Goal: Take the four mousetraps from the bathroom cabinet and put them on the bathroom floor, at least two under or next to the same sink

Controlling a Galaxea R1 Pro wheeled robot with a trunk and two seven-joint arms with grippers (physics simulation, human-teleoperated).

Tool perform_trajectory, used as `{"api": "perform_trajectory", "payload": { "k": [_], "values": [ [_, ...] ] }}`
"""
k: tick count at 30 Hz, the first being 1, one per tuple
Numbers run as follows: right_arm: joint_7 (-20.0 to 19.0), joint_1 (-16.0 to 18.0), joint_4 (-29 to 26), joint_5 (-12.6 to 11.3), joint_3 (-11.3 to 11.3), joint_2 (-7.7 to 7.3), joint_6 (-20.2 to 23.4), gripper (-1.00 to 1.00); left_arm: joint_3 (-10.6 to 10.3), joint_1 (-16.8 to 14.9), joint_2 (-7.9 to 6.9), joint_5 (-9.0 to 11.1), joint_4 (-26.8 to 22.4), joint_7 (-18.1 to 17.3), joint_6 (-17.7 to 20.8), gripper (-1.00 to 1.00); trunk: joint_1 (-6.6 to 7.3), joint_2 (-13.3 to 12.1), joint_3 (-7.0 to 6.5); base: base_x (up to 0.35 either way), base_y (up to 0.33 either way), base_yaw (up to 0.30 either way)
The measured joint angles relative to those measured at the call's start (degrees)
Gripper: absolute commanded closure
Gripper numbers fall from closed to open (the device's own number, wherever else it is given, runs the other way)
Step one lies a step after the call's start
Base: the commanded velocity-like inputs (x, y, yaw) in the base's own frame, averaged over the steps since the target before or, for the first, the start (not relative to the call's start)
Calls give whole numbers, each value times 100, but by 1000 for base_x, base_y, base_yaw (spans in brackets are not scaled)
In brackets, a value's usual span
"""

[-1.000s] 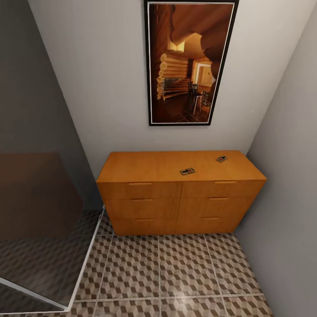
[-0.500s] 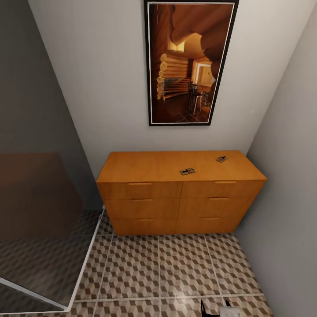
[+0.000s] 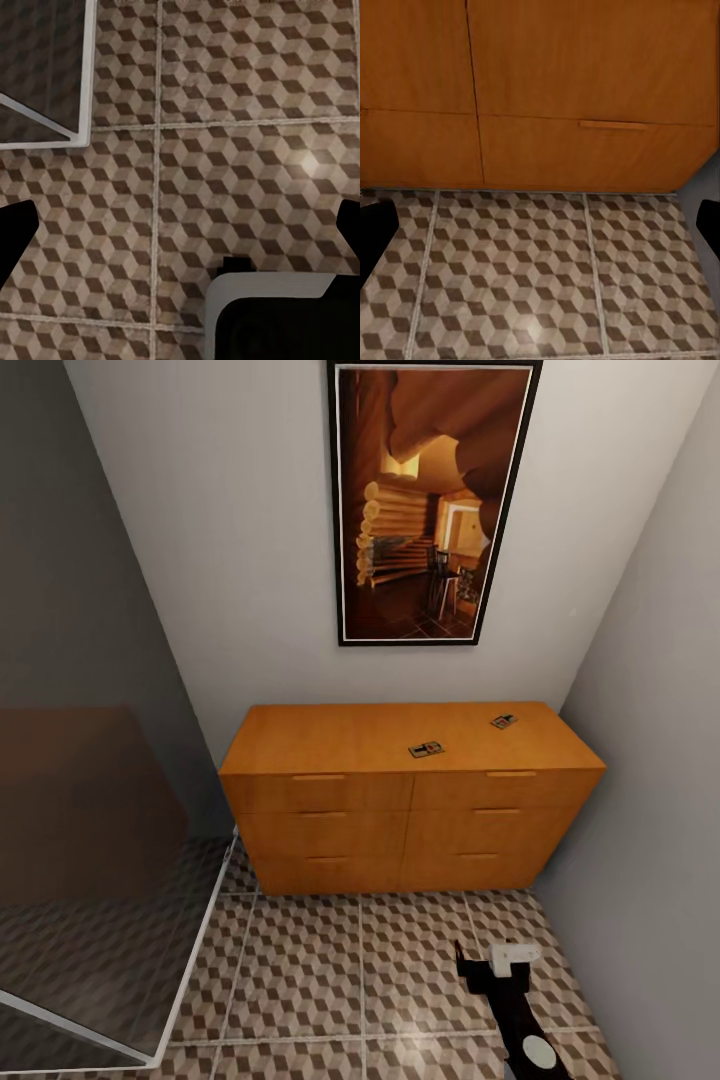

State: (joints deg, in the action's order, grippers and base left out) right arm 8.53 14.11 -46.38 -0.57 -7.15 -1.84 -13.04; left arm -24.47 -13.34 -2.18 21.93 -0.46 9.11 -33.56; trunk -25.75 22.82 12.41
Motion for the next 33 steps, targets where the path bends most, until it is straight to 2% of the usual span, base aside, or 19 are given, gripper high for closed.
{"api": "perform_trajectory", "payload": {
  "k": [5, 6, 11, 12, 14, 19, 21, 24, 33],
  "values": [
    [9, 0, -699, 2, -1, -19, 630, -100, 0, 0, 2, 1, 10, 0, -4, -100, 0, 0, 0, 0, 0, 0],
    [11, 1, -983, 3, -1, -45, 946, -100, 0, 0, 4, 0, 15, 0, -3, -100, 0, 0, 0, 0, 0, 0],
    [12, 1, -1796, 2, 12, -195, 1735, -100, 0, 0, 6, 0, 19, 0, -2, -100, 0, 0, 0, 0, 0, 0],
    [16, 2, -2157, 5, 19, -252, 2040, -100, 0, 0, 7, 0, 20, 0, -1, -100, 0, 0, -1, 0, 0, 0],
    [19, 1, -2561, 3, 23, -299, 2350, -100, 0, 0, 7, 0, 21, 0, -1, -100, 0, 0, -1, 0, 0, 0],
    [30, 3, -3556, 3, 33, -354, 3179, -100, 0, 0, 7, 1, 22, 0, -1, -100, 0, 0, -1, 0, 0, 0],
    [33, 21, -4077, 3, 36, -370, 3666, -100, 0, 0, 7, 1, 22, 0, -1, -100, 0, 0, -1, 0, 0, 0],
    [35, 161, -4445, 5, 59, -381, 4115, -100, 0, 0, 7, 0, 22, 0, -1, -100, 0, -1, -1, 0, 0, 0],
    [37, 851, -4673, 4, 78, -389, 4730, -100, 0, 0, 7, 1, 22, 0, 3, -100, 0, -1, -1, 0, 0, 0]
  ]
}}
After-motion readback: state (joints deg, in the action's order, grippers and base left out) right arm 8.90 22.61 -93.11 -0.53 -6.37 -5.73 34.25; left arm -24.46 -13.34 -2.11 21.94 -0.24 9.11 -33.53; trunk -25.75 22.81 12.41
